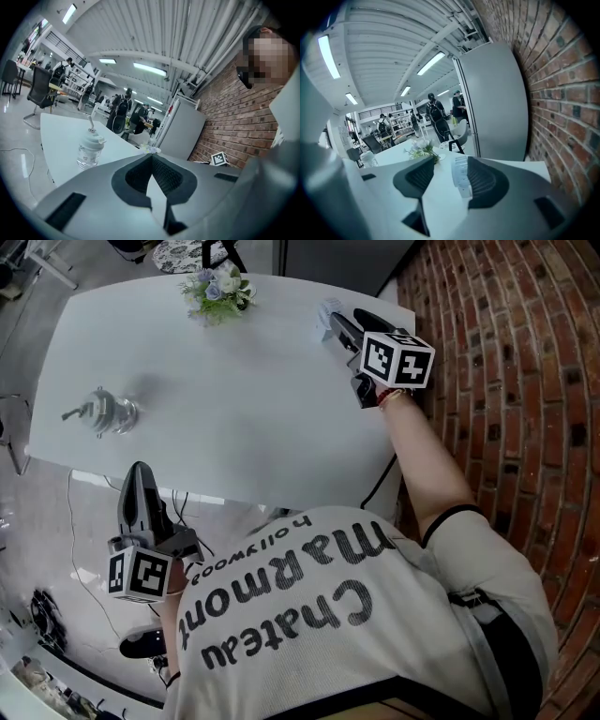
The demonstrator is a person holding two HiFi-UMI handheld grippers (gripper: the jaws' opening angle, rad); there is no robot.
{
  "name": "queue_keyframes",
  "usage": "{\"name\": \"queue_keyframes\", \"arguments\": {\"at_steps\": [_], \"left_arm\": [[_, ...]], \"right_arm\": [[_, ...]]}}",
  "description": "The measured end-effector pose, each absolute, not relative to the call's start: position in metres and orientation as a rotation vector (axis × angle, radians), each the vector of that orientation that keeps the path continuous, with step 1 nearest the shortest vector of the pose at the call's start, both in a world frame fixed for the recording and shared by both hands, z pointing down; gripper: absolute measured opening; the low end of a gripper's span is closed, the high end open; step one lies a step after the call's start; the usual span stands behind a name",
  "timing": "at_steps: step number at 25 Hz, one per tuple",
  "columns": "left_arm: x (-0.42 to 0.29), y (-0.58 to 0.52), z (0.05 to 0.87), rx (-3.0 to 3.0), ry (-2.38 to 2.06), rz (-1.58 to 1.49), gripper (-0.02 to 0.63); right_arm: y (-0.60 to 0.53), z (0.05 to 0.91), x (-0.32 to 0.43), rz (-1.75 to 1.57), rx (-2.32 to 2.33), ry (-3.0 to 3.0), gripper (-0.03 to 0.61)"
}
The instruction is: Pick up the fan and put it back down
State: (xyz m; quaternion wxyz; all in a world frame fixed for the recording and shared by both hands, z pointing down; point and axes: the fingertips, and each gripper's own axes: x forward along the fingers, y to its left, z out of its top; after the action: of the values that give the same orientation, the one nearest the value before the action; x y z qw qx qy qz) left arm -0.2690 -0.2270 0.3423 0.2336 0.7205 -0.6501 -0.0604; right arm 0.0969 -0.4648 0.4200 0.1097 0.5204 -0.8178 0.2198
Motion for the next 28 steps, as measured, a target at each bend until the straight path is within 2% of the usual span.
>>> {"name": "queue_keyframes", "arguments": {"at_steps": [13, 19, 28], "left_arm": [[-0.291, -0.206, 0.343, 1.904, -1.87, -0.18, 0.002], [-0.296, -0.198, 0.343, 1.874, -1.908, -0.174, 0.002], [-0.295, -0.189, 0.344, 1.855, -1.932, -0.165, 0.002]], "right_arm": [[-0.491, 0.438, 0.097, 0.642, 1.552, -2.326, 0.225], [-0.499, 0.451, 0.093, 0.652, 1.542, -2.305, 0.256], [-0.507, 0.468, 0.089, 0.643, 1.547, -2.253, 0.255]]}}
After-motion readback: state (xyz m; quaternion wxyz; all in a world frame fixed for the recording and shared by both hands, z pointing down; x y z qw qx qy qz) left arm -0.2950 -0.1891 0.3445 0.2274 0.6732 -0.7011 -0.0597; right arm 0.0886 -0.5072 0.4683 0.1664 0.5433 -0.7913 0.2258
